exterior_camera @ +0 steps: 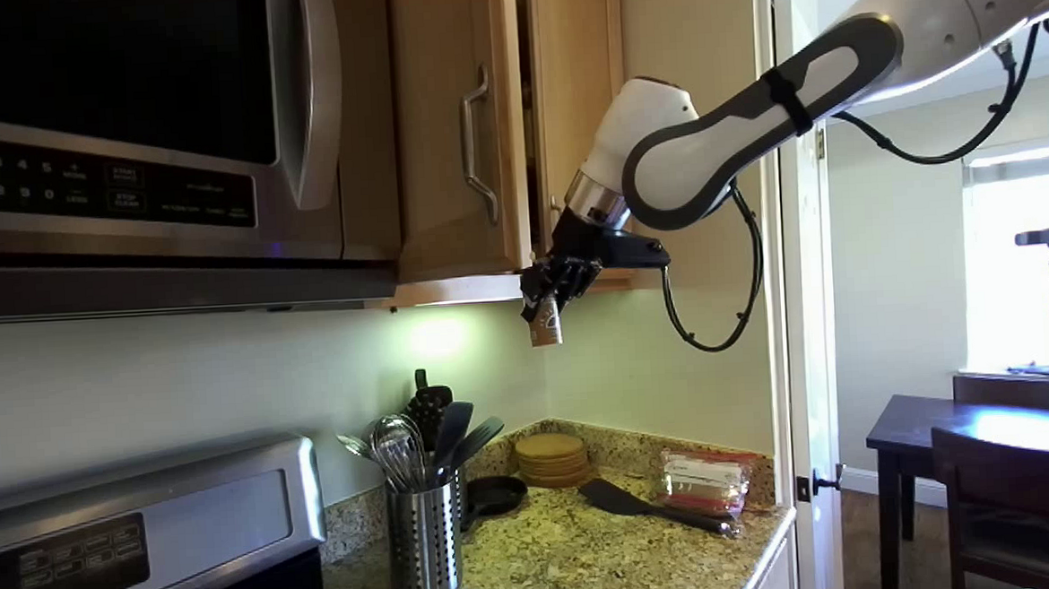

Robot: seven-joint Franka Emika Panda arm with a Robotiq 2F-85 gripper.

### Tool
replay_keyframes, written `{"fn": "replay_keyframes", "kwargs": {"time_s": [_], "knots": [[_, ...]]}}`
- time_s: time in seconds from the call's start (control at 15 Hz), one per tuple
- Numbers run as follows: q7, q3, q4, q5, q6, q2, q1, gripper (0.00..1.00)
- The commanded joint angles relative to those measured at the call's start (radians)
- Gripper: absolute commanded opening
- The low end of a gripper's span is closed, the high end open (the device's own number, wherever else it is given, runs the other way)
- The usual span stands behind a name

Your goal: Open the top left door of the cabinet, pick up the spice bottle and put it on the countertop.

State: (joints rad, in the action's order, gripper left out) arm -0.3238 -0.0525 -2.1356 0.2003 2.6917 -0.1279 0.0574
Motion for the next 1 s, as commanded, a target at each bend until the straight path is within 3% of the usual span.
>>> {"fn": "replay_keyframes", "kwargs": {"time_s": [0.0, 0.47, 0.93], "knots": [[-0.103, -0.007, -0.108, 0.073, 0.096, -0.039, -0.029, 0.27], [-0.361, -0.021, -0.172, 0.389, 0.247, -0.001, -0.083, 0.27], [-0.623, -0.028, -0.136, 0.676, 0.231, 0.076, -0.079, 0.27]]}}
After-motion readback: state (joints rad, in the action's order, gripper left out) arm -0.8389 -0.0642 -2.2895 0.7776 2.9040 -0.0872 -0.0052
